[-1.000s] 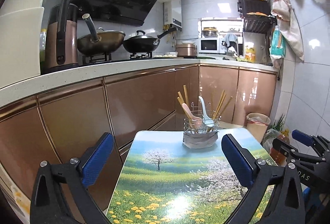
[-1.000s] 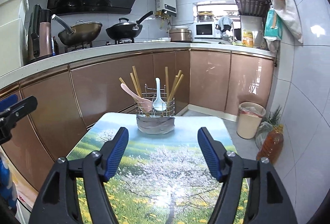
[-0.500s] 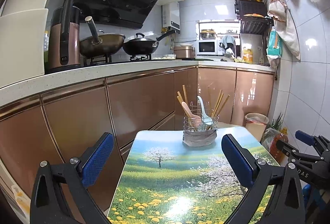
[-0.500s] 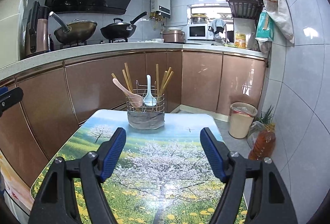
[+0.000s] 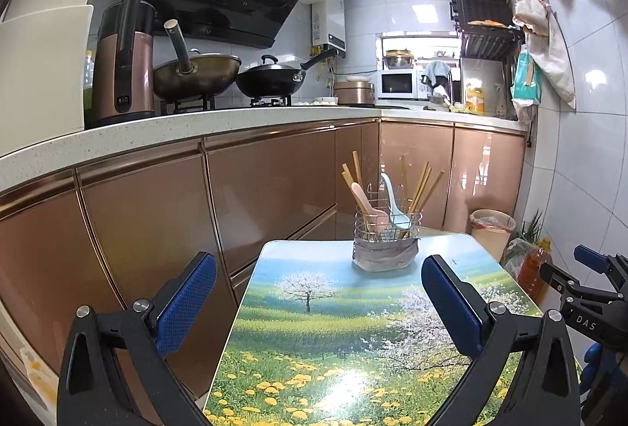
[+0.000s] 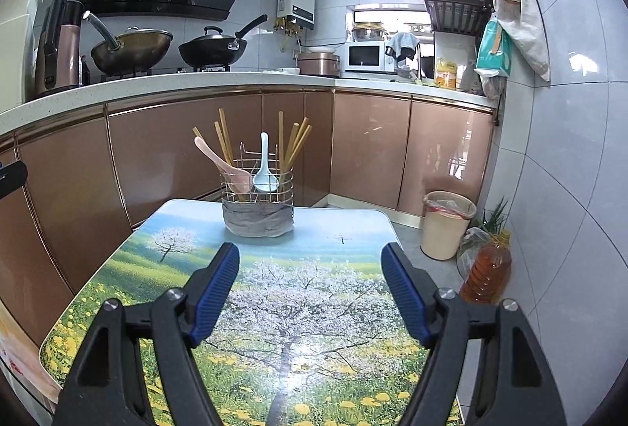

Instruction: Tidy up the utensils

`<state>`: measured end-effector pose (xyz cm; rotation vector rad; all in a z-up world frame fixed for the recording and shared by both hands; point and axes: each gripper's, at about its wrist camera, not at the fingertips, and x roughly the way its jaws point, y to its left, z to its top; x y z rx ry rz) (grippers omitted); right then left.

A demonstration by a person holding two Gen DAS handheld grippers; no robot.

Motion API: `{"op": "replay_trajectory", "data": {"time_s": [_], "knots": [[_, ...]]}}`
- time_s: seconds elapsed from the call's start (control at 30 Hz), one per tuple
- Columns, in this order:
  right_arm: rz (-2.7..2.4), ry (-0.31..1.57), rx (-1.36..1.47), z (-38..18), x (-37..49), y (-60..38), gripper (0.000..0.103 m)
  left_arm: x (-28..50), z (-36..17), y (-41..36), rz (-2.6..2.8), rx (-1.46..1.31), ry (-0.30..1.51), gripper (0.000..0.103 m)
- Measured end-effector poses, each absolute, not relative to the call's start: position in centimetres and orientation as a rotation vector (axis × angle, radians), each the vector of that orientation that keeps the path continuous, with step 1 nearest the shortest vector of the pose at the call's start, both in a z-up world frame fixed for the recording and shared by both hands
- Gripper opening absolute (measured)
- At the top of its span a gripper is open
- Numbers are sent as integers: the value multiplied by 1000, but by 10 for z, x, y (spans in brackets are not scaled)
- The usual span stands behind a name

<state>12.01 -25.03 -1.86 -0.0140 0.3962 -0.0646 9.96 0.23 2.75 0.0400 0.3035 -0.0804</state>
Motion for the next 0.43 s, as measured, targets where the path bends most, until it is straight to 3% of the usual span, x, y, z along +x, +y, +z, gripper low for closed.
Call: {"op": "replay_trajectory", "data": {"time_s": [0.43], "knots": [[-70, 402, -54, -25, 128, -244, 74, 110, 17, 4, -73, 35, 330, 103]]}}
